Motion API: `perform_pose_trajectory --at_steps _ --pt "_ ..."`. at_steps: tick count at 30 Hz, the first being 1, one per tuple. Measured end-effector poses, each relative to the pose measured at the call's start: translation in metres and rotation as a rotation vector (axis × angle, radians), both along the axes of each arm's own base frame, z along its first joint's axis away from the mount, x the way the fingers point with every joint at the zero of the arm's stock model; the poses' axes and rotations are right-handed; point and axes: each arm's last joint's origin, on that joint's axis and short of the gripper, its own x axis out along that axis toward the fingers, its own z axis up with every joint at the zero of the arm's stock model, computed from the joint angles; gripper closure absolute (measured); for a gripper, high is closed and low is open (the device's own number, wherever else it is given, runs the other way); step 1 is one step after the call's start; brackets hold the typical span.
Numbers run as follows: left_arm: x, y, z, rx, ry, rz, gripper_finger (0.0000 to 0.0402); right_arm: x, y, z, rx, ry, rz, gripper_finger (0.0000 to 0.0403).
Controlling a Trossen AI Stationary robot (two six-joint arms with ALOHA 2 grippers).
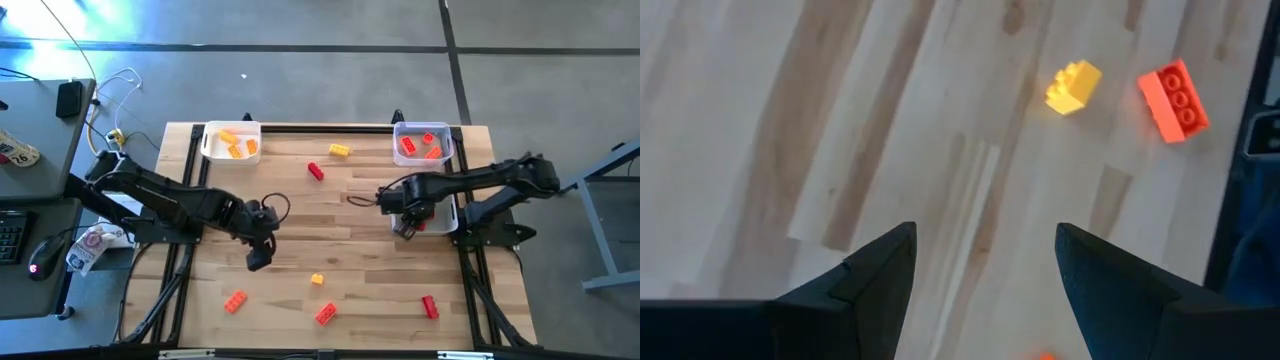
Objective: Sort & place blocks by color
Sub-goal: Put the red game piece into the gray bin
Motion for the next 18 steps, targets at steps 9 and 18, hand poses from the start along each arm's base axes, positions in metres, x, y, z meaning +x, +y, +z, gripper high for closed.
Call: perform_pose_trajectory --at_steps 9,18 --pt "-0.014 -0.024 -0.005 -0.038 0.101 0.079 0.0174 0.008 -0.002 -0.013 -0.045 0.046 0.038 0.0231" --pt "-0.026 -0.05 -0.008 -0.108 0.146 0.23 0.0174 0.008 -0.004 -0.012 -0.111 0.048 0.074 0.0164"
